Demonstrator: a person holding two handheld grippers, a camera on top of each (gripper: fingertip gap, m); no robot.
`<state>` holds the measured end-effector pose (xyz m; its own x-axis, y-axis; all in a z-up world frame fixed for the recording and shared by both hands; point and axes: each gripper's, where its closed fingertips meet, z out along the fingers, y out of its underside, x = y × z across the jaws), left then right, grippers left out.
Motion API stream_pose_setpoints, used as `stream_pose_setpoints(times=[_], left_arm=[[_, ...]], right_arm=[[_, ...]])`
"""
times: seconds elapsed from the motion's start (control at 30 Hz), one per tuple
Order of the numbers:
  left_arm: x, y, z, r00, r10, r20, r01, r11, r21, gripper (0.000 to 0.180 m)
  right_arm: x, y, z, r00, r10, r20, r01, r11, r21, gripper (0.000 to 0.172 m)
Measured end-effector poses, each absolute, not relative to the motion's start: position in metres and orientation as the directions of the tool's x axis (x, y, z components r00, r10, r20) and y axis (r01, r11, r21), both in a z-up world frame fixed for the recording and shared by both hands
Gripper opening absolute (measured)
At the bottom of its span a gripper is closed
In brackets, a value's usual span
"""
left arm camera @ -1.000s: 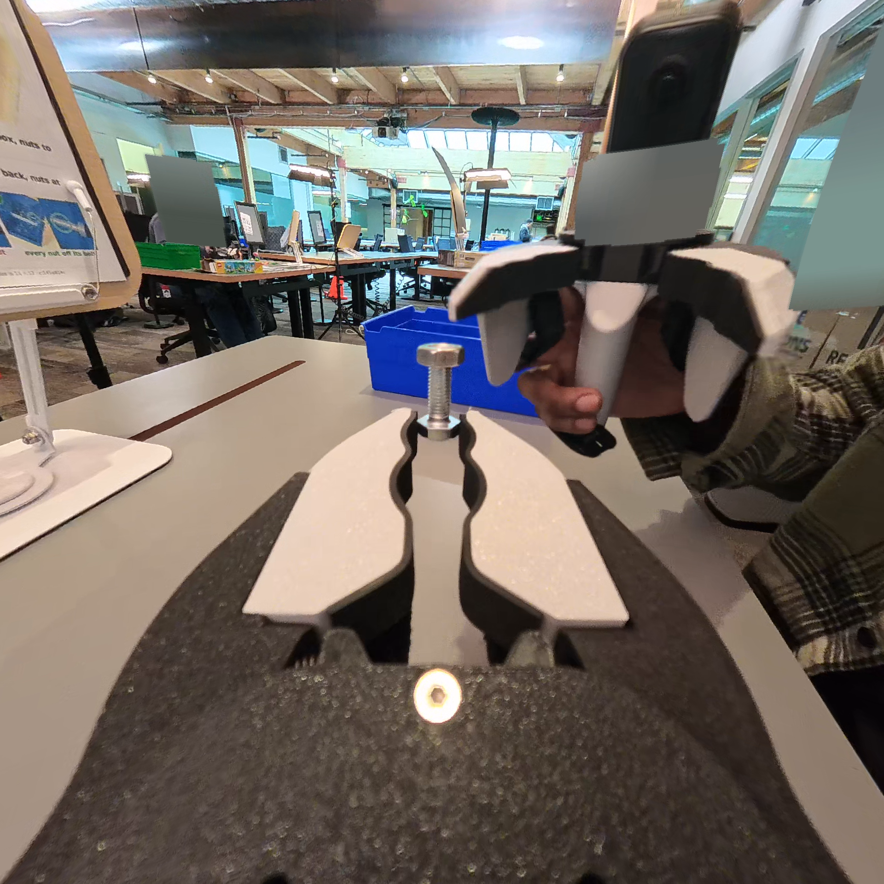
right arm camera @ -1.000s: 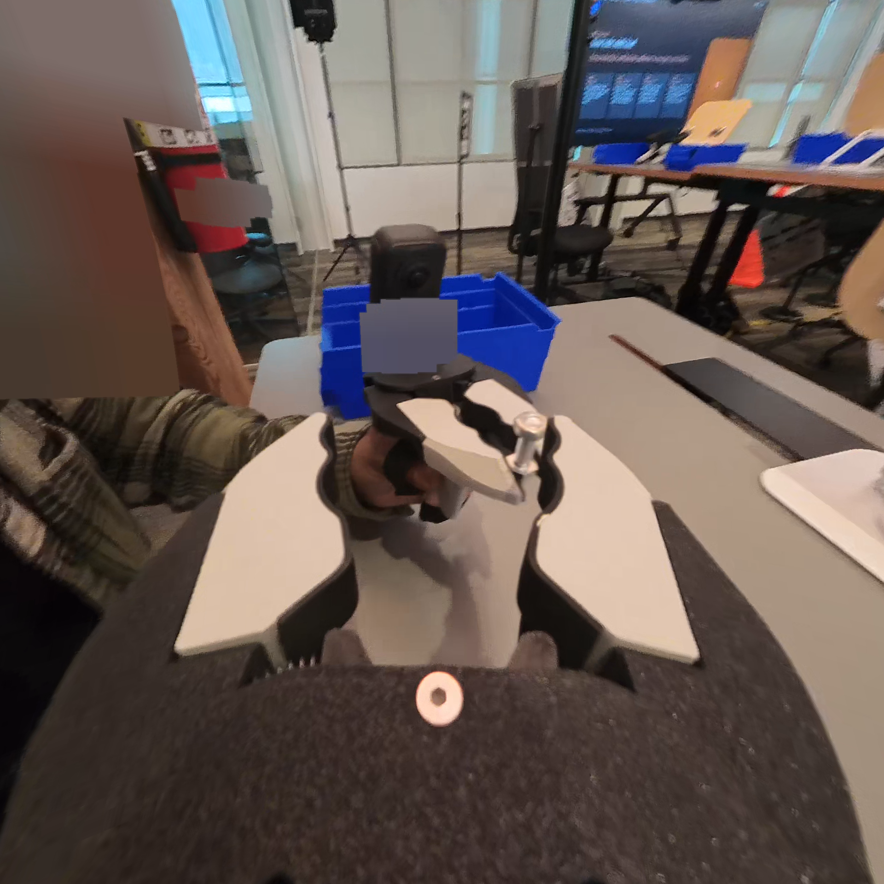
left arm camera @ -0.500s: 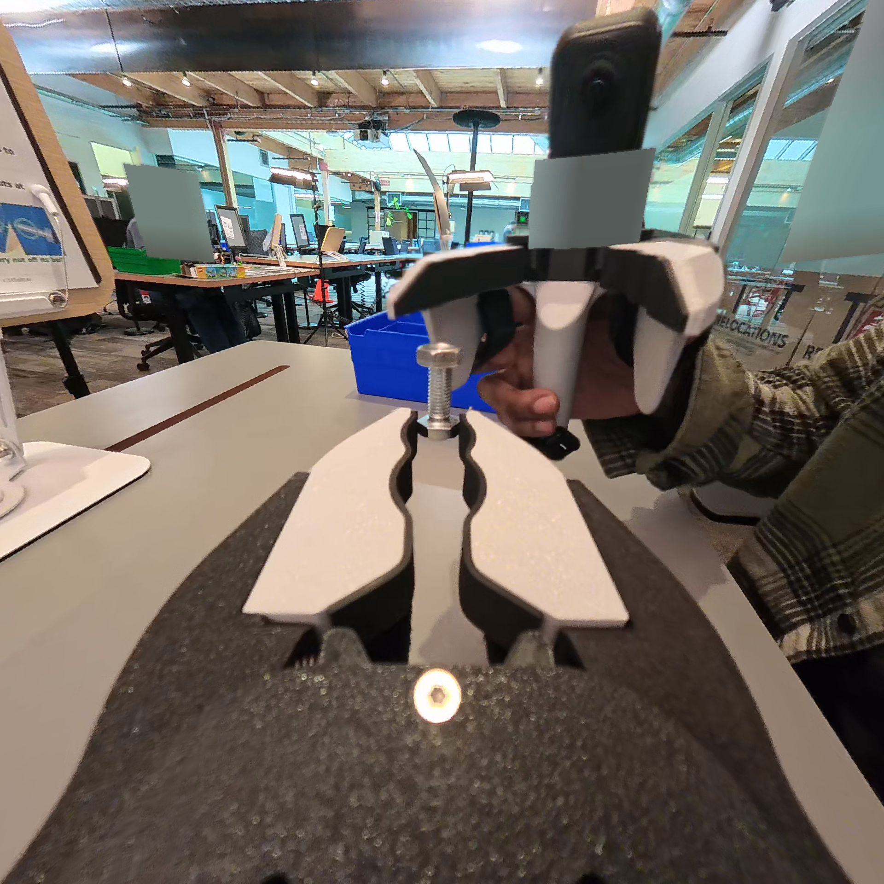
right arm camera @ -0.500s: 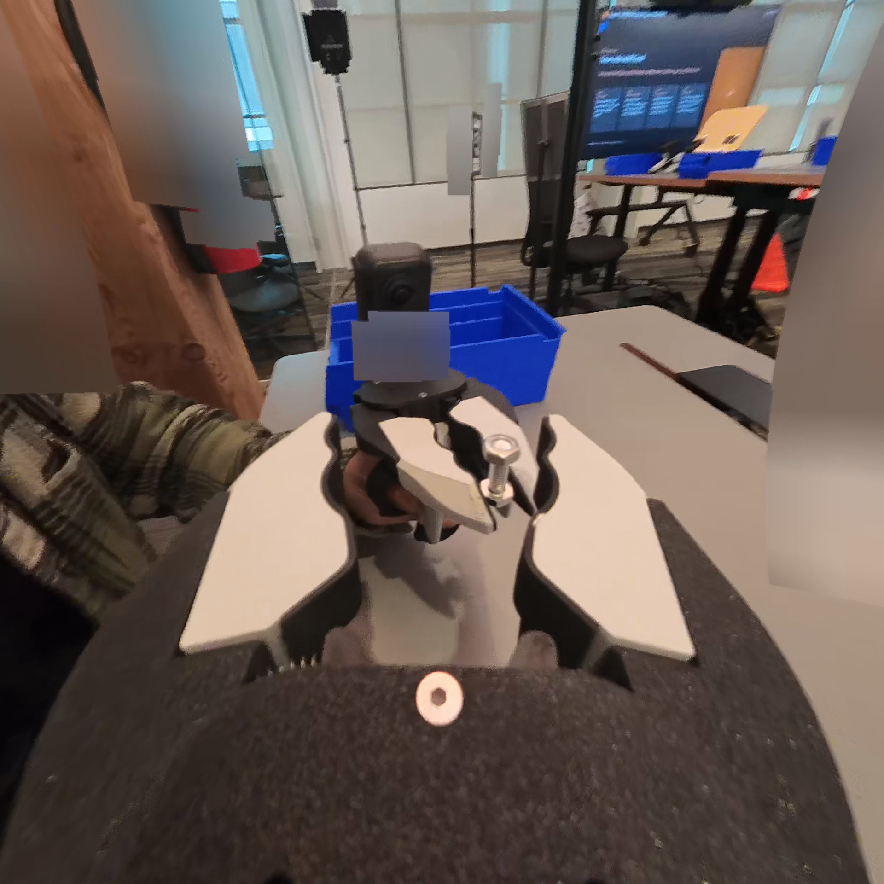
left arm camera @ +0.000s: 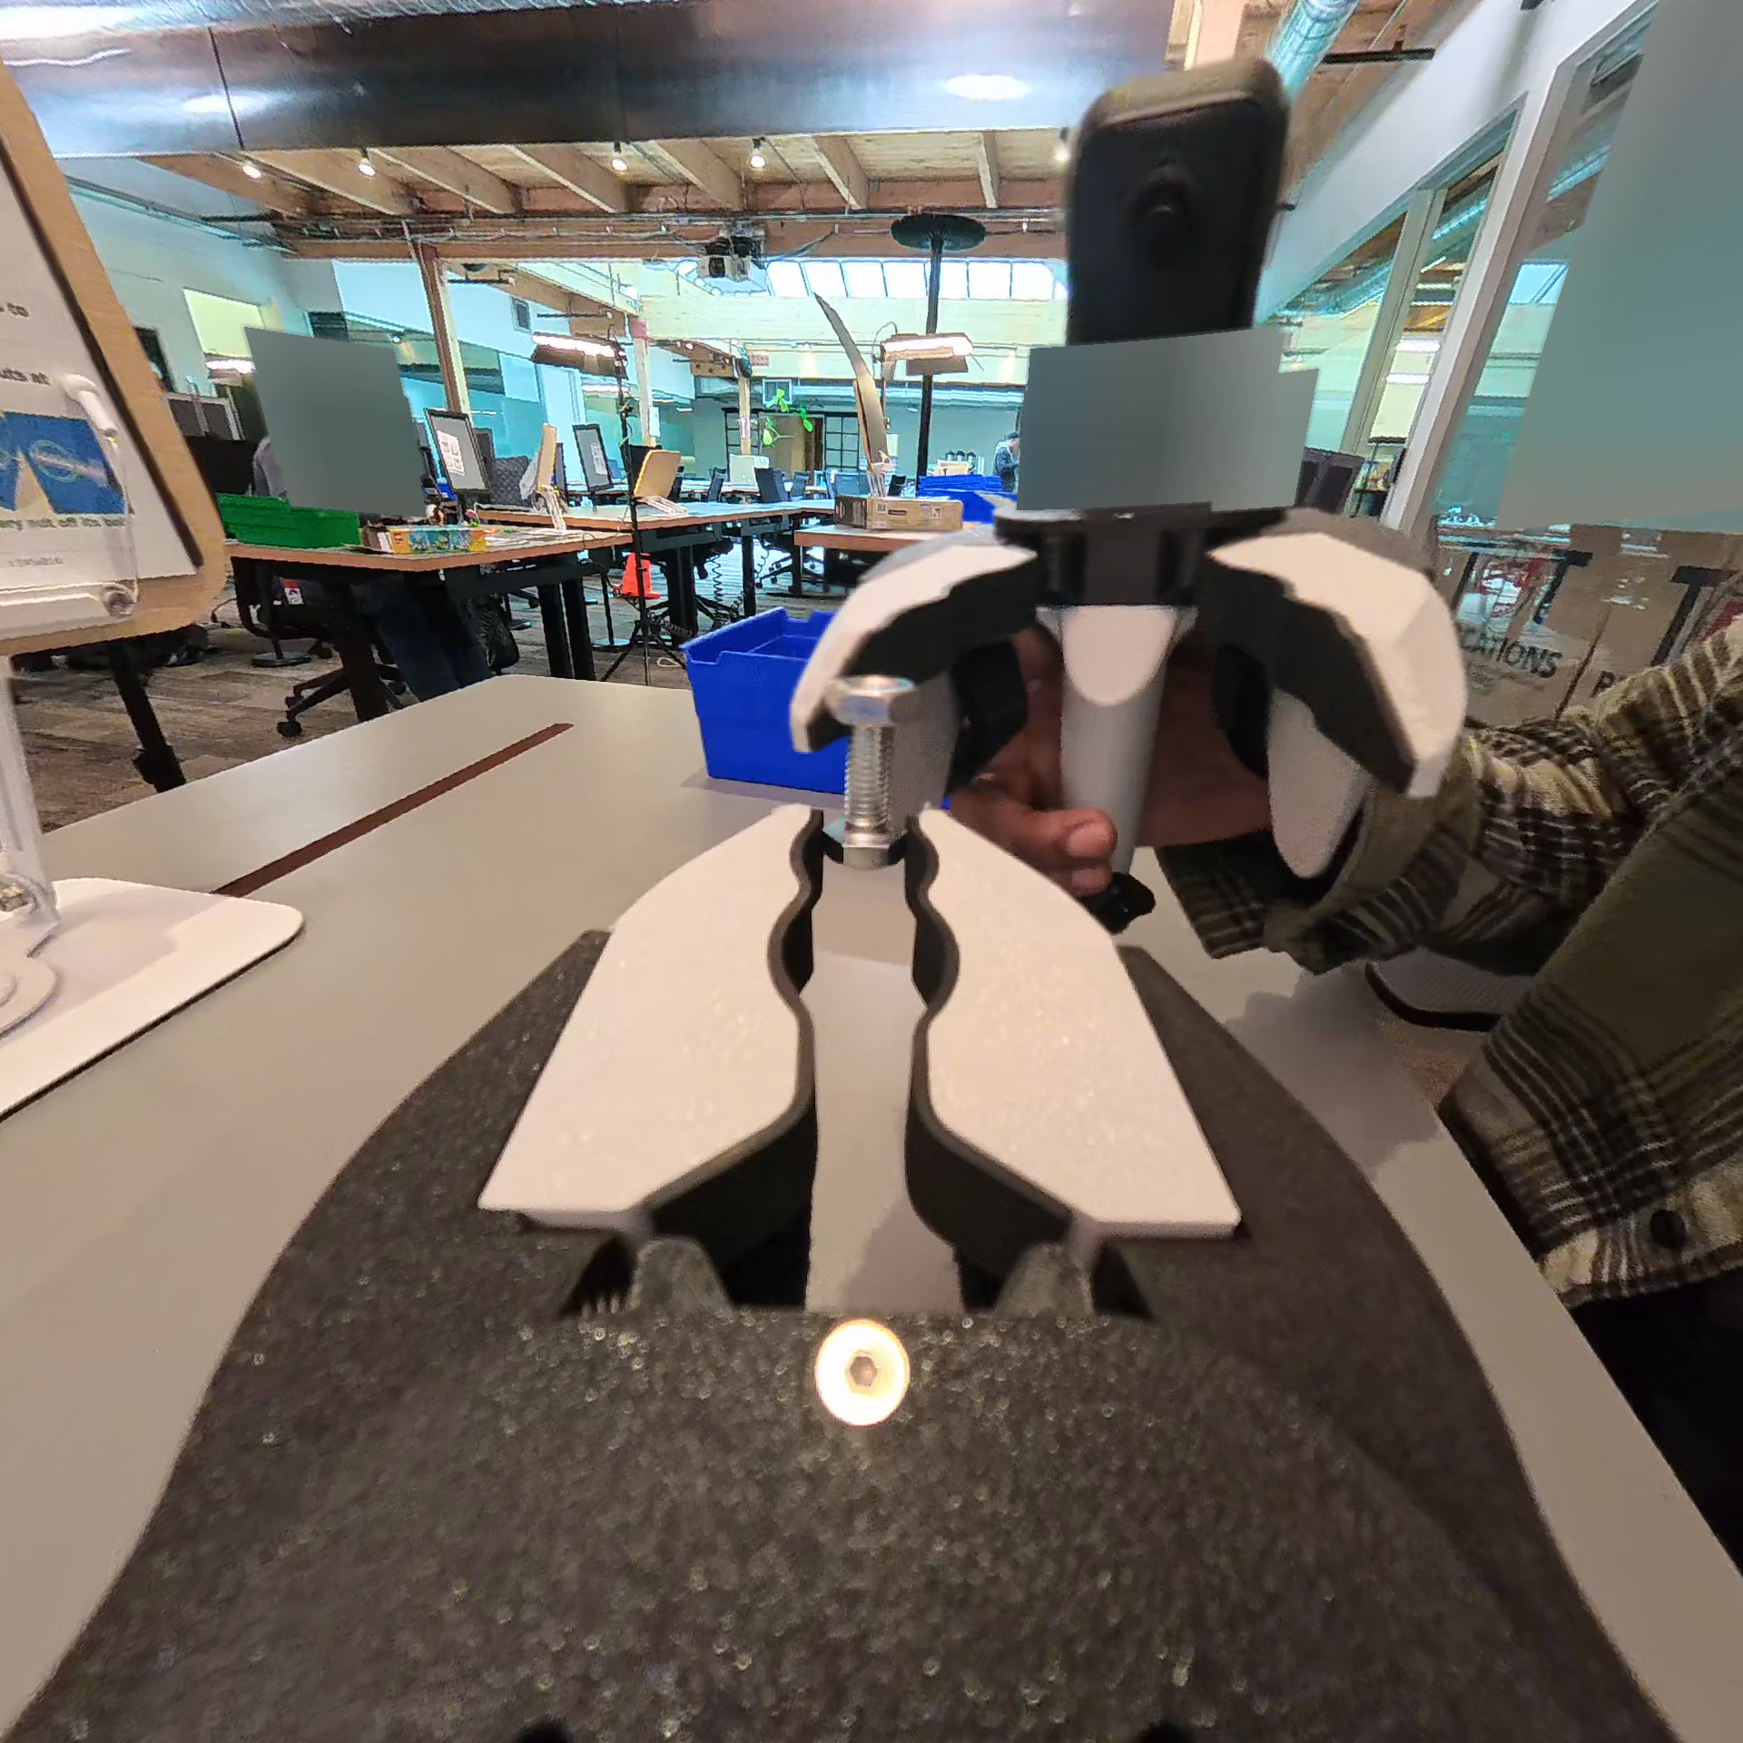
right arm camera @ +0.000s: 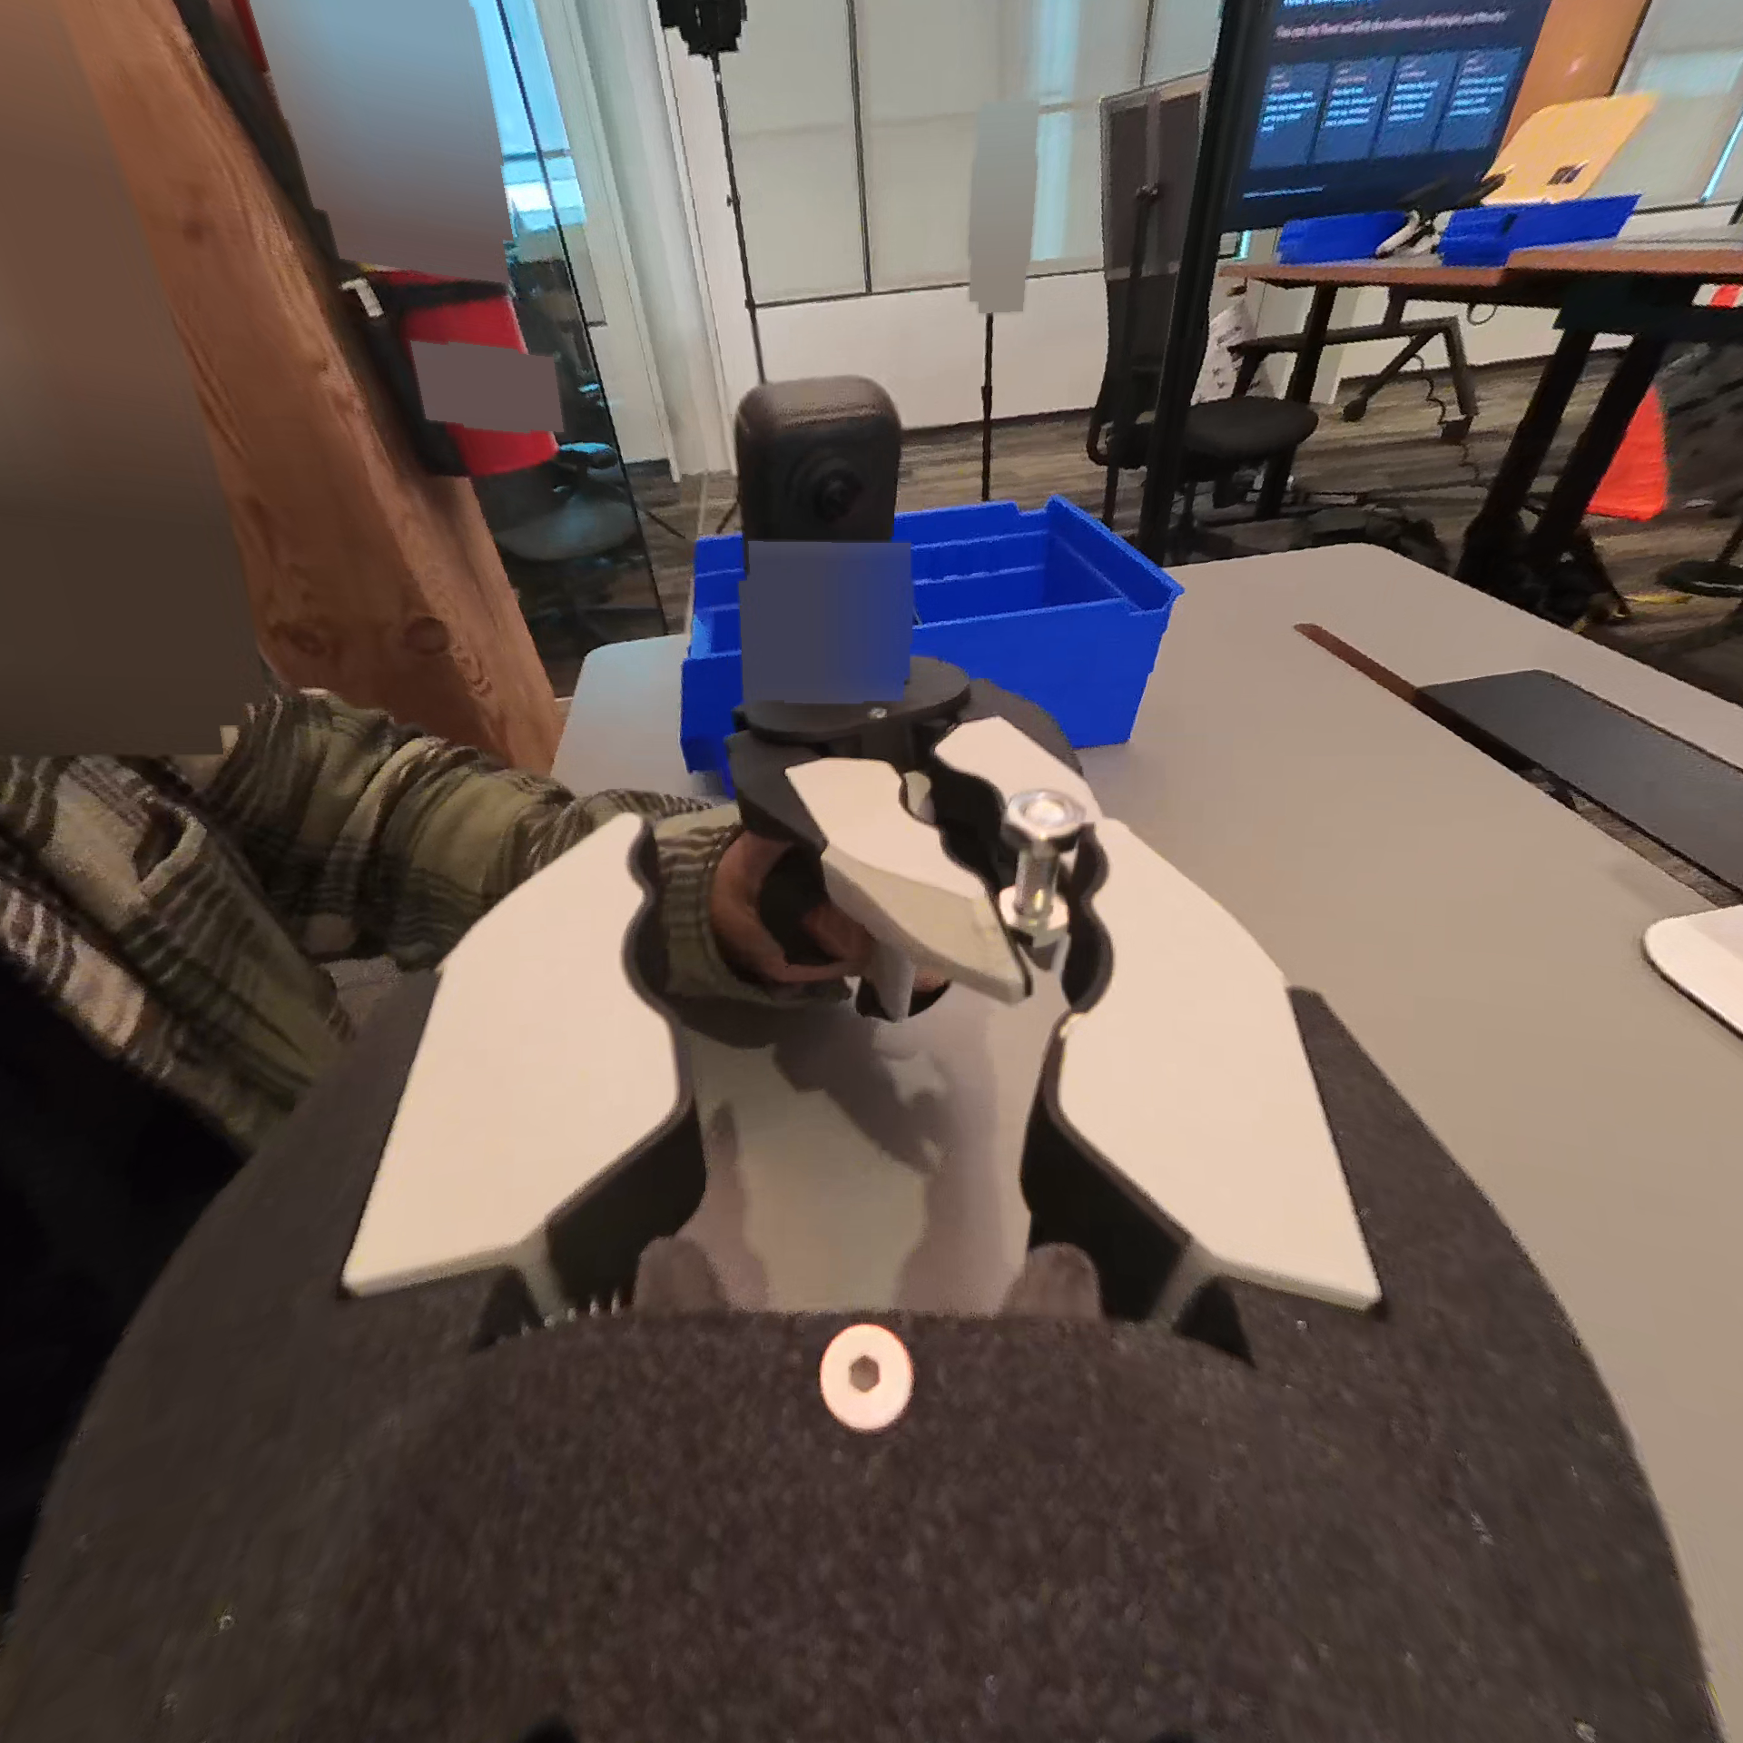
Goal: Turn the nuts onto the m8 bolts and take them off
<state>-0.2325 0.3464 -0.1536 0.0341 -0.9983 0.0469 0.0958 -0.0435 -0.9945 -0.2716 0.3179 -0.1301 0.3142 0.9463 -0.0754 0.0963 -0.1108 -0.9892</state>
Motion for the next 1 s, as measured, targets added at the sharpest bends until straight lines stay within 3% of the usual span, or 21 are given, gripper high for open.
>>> stream_pose_setpoints(times=[0.1, 0.3, 0.47, 0.6, 0.77, 0.83, 1.0], left_arm=[[-0.235, 0.351, -0.154, 0.046, -0.997, 0.059, 0.098, -0.054, -0.994, 0.016], [-0.231, 0.347, -0.156, 0.037, -0.998, 0.051, 0.088, -0.047, -0.995, 0.016], [-0.236, 0.353, -0.154, 0.058, -0.996, 0.061, 0.096, -0.056, -0.994, 0.016], [-0.233, 0.349, -0.155, 0.043, -0.997, 0.056, 0.095, -0.052, -0.994, 0.016], [-0.234, 0.35, -0.155, 0.054, -0.997, 0.05, 0.093, -0.045, -0.995, 0.016], [-0.236, 0.353, -0.154, 0.062, -0.997, 0.054, 0.094, -0.048, -0.994, 0.016], [-0.232, 0.349, -0.156, 0.042, -0.998, 0.054, 0.091, -0.05, -0.995, 0.016]], right_arm=[[-0.263, 0.311, -0.128, 0.327, 0.943, -0.068, 0.085, -0.101, -0.991, 0.076], [-0.264, 0.327, -0.122, 0.353, 0.932, -0.083, 0.049, -0.107, -0.993, 0.084], [-0.264, 0.309, -0.126, 0.33, 0.94, -0.083, 0.063, -0.11, -0.992, 0.078], [-0.257, 0.325, -0.12, 0.395, 0.916, -0.074, 0.037, -0.096, -0.995, 0.084], [-0.271, 0.318, -0.128, 0.321, 0.941, -0.104, 0.062, -0.131, -0.989, 0.084], [-0.265, 0.31, -0.13, 0.335, 0.94, -0.064, 0.091, -0.1, -0.991, 0.077], [-0.258, 0.326, -0.121, 0.377, 0.922, -0.086, 0.028, -0.104, -0.994, 0.083]])
